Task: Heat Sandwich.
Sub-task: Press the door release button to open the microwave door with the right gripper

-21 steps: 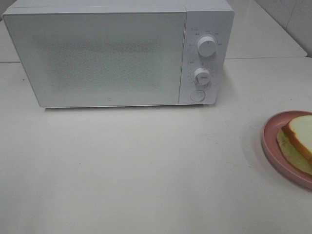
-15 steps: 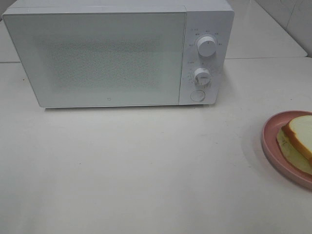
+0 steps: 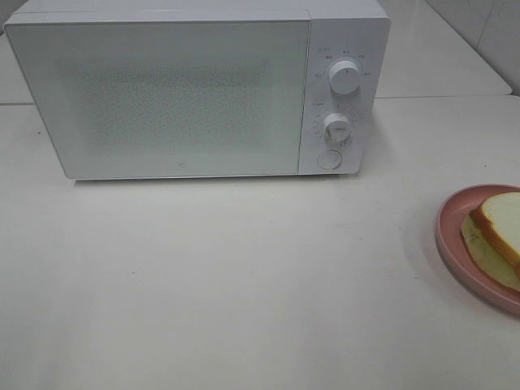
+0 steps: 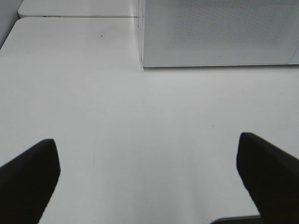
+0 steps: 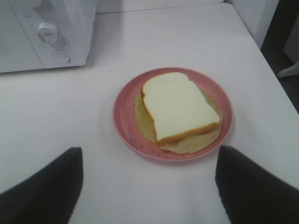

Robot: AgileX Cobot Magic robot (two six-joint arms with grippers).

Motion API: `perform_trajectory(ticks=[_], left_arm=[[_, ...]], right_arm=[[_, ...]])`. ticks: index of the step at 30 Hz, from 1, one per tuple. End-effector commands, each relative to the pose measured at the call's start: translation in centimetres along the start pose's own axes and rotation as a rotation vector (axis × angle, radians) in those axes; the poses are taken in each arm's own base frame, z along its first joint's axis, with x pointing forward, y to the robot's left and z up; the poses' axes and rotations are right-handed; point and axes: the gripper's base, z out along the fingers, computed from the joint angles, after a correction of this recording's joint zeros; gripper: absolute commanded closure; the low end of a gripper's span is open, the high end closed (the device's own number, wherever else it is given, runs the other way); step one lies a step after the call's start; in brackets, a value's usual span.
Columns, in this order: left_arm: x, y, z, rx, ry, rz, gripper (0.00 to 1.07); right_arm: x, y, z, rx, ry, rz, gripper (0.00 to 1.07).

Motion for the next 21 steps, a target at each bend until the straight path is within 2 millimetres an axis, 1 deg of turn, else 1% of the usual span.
perform_trajectory(ticks=[1, 3, 5, 7, 10, 13, 15, 16, 19, 20, 21], left_arm=[[0.2, -0.1, -0.2, 0.000, -0.031, -0.001, 0.10], [0.2, -0.1, -0.2, 0.000, -0.031, -0.001, 0.10], [0.2, -0.1, -0.2, 0.000, -0.031, -0.001, 0.10], [0.2, -0.1, -0.2, 0.000, -0.031, -0.001, 0.10], [0.2, -0.1, -0.2, 0.000, -0.031, -0.001, 0.10], [0.2, -0.1, -0.2, 0.000, -0.031, -0.001, 0.10], [0.2, -0.1, -0.2, 0.000, -0.031, -0.001, 0.10], [0.2, -0.1, -0.2, 0.000, -0.031, -0.001, 0.10], [0.2, -0.1, -0.2, 0.000, -0.031, -0.001, 0.10], [0.2, -0.1, -0.2, 0.000, -0.031, -0.001, 0.10], [0.2, -0.1, -0.2, 0.000, -0.031, -0.001, 0.10]], right_arm=[[0.2, -0.1, -0.3, 0.003, -0.038, -0.004, 0.32], [-0.4, 0.0, -0.5, 0.000, -0.055, -0.004, 0.32], [-1.1, 0.1, -0.3, 0.000, -0.048, -0.007, 0.32], [-1.3, 0.2, -0.1, 0.000, -0.042, -0.009, 0.32], [-2.3, 0.4, 0.8, 0.000, -0.018, -0.016, 0.32], [-2.7, 0.5, 1.4, 0.001, -0.003, -0.020, 0.32], [-3.2, 0.7, 2.4, 0.001, 0.021, -0.026, 0.32], [-3.2, 0.7, 2.4, 0.001, 0.021, -0.026, 0.32], [-3.6, 0.9, 3.7, -0.003, 0.034, -0.032, 0.32], [-3.7, 1.0, 4.4, -0.006, 0.035, -0.035, 0.32], [-3.7, 1.0, 4.4, -0.006, 0.035, -0.035, 0.32]])
